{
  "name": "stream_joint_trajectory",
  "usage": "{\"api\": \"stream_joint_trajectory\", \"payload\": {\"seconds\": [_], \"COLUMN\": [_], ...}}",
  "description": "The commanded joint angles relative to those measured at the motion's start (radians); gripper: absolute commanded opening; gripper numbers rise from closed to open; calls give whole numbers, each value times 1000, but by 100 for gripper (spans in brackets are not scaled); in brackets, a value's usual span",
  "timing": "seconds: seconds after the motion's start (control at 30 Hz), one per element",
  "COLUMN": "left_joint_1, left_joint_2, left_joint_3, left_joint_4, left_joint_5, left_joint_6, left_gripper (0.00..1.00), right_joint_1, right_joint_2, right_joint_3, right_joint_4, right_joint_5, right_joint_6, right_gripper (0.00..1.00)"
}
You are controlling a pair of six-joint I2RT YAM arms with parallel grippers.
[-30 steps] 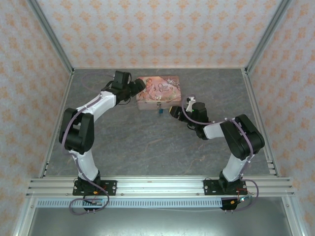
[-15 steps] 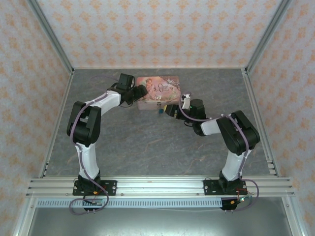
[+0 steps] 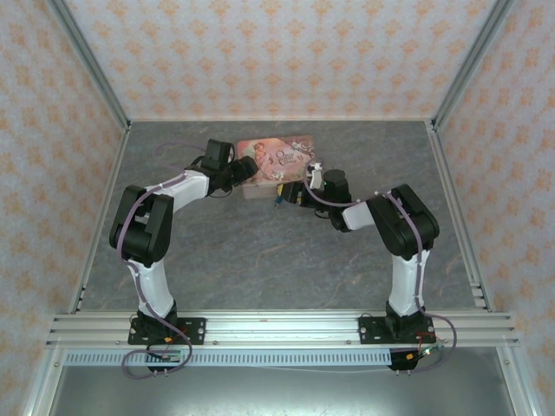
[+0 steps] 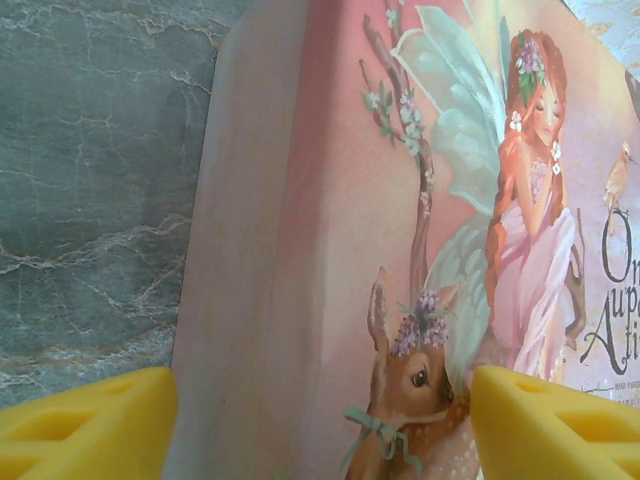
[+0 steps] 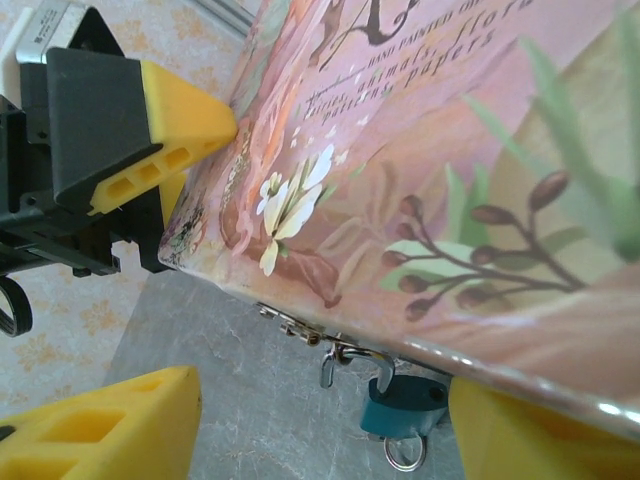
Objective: Unlock a padlock with a key
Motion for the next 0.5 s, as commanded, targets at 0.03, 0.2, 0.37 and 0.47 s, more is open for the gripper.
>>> {"api": "stream_joint_trajectory", "payload": {"seconds": [0.03, 0.2, 0.37, 0.47], "left_joint_1": [-14, -15, -18, -18], "left_joint_2": [19, 19, 19, 19], "left_joint_3": [-50, -48, -47, -46], "left_joint_4": [-129, -127, -127, -128], "left_joint_5": [-33, -32, -30, -30], "left_joint_6": [7, 2, 1, 1], "left_gripper": [75, 75, 75, 75], "right_joint_1": [13, 25, 26, 25], "right_joint_2": [33, 66, 93, 108], "right_joint_3": [29, 31, 42, 46], "right_joint_4": [47, 112, 173, 217], "right_joint_5": [-40, -60, -75, -89], "right_joint_6": [-11, 8, 30, 50], "right_gripper": [65, 65, 65, 63]}}
